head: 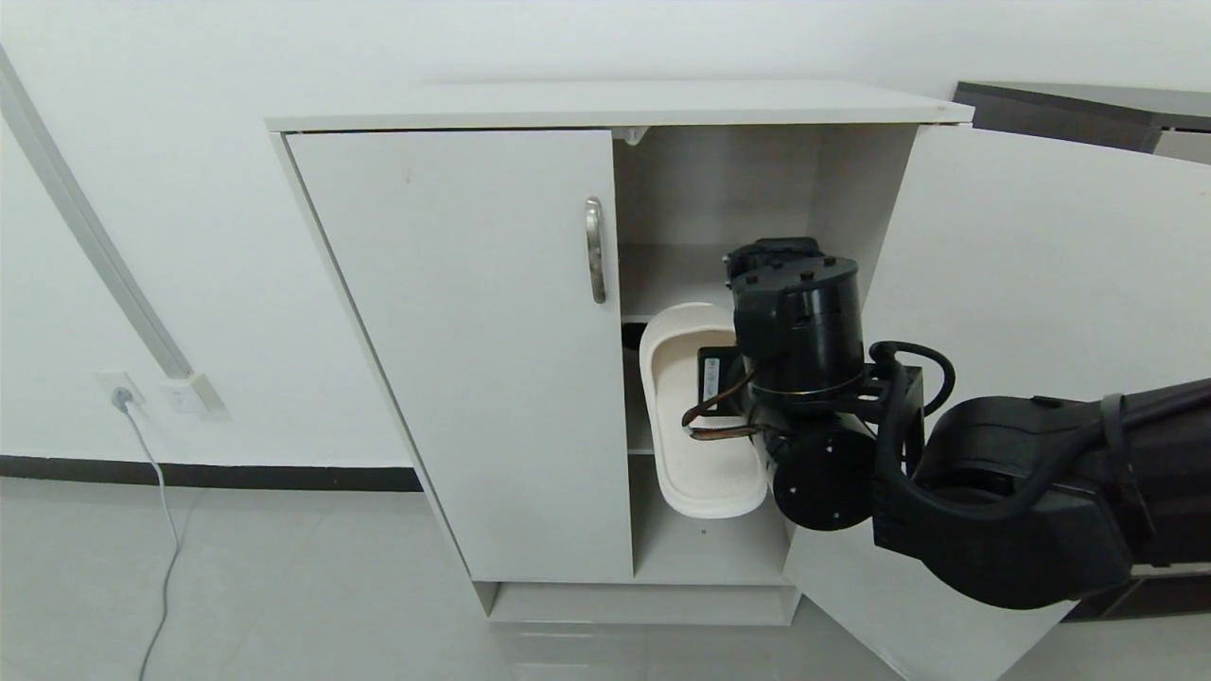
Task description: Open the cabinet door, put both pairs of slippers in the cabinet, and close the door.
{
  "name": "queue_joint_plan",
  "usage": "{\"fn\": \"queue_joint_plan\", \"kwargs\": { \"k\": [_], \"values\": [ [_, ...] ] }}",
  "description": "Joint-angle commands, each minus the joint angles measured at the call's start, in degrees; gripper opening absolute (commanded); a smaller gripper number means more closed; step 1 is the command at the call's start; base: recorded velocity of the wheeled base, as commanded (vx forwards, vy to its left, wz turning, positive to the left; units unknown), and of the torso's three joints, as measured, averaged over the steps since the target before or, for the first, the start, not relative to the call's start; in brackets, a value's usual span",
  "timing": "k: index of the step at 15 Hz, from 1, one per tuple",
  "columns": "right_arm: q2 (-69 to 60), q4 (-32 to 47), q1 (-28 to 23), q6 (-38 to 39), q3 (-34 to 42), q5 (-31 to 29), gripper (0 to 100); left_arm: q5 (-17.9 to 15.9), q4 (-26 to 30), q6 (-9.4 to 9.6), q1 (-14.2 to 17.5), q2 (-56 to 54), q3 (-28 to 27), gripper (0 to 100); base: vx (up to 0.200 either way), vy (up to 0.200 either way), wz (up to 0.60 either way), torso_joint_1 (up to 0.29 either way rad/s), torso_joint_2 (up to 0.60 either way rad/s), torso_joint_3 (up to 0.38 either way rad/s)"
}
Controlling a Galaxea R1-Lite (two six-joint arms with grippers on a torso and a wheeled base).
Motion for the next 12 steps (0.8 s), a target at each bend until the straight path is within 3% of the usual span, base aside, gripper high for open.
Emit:
{"fn": "queue_joint_plan", "kwargs": {
  "k": [1,11,12],
  "values": [
    [0.19,-0.04,0.06,0.02,-0.20,-0.02,0,-0.04,0.00,-0.02,0.00,0.07,0.01,0,0.200,0.000,0.00,-0.002,0.01,-0.002],
    [0.63,-0.04,-0.47,0.10,0.06,-0.02,0,-0.04,0.00,-0.02,0.00,0.07,0.01,0,0.200,0.000,0.00,0.002,0.00,0.002],
    [0.63,-0.04,-0.74,0.10,0.06,0.07,0,0.14,0.00,-0.10,0.00,0.07,0.01,0,0.000,0.000,0.00,0.000,0.00,0.000]
  ]
}}
